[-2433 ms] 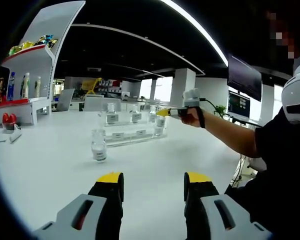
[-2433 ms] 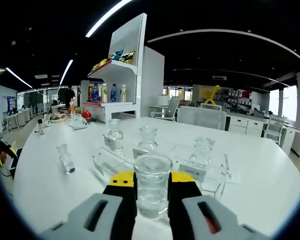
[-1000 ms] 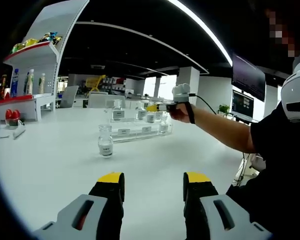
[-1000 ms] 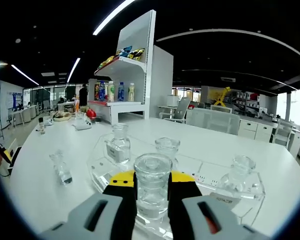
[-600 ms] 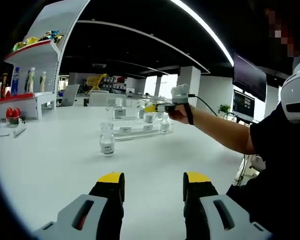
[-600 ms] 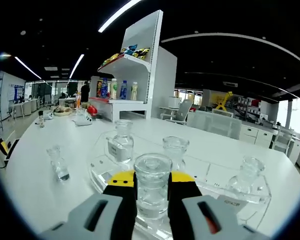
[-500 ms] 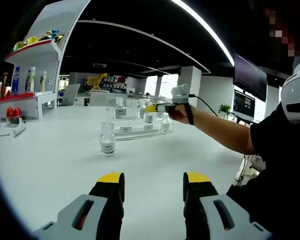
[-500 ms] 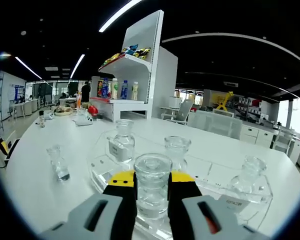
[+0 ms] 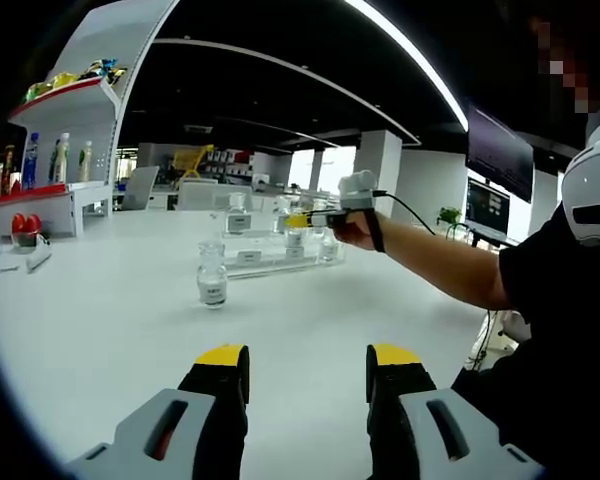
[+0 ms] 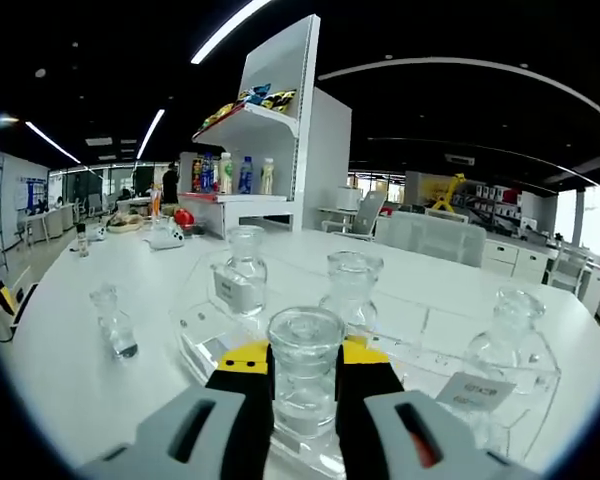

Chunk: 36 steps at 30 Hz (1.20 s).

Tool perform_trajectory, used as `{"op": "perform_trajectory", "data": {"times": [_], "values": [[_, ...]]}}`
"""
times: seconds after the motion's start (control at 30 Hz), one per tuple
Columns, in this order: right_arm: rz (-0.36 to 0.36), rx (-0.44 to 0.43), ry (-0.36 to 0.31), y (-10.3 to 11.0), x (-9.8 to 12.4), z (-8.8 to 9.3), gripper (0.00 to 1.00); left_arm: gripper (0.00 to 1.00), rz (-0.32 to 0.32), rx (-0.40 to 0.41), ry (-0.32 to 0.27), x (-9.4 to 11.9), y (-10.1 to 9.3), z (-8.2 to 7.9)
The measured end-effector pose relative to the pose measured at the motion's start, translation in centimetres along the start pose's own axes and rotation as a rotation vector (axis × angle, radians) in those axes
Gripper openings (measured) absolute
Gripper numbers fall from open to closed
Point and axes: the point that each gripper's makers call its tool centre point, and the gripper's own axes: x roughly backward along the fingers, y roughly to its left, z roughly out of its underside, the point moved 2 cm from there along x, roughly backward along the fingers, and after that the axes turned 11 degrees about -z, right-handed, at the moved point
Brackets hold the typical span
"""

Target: Identify the label on the chemical reagent bottle, grasp the chemical reagent bottle, and place it in the designated position on the reagent rack

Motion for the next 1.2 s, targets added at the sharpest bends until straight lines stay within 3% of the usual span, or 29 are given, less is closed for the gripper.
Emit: {"op": "perform_trajectory", "data": {"times": [0.63,1.2], "values": [[0.002,-0.017,0.042,1.0,-0.3,1.8,0.22,0.47,0.003,-0.004,-0.002,0.0,-0.2,-0.2],[0.008,-0.005,0.060,1.9,-0.1,2.4,0.22,0.47,-0.001,-0.004,-0.007,0.2,-0.1,-0.3]]}}
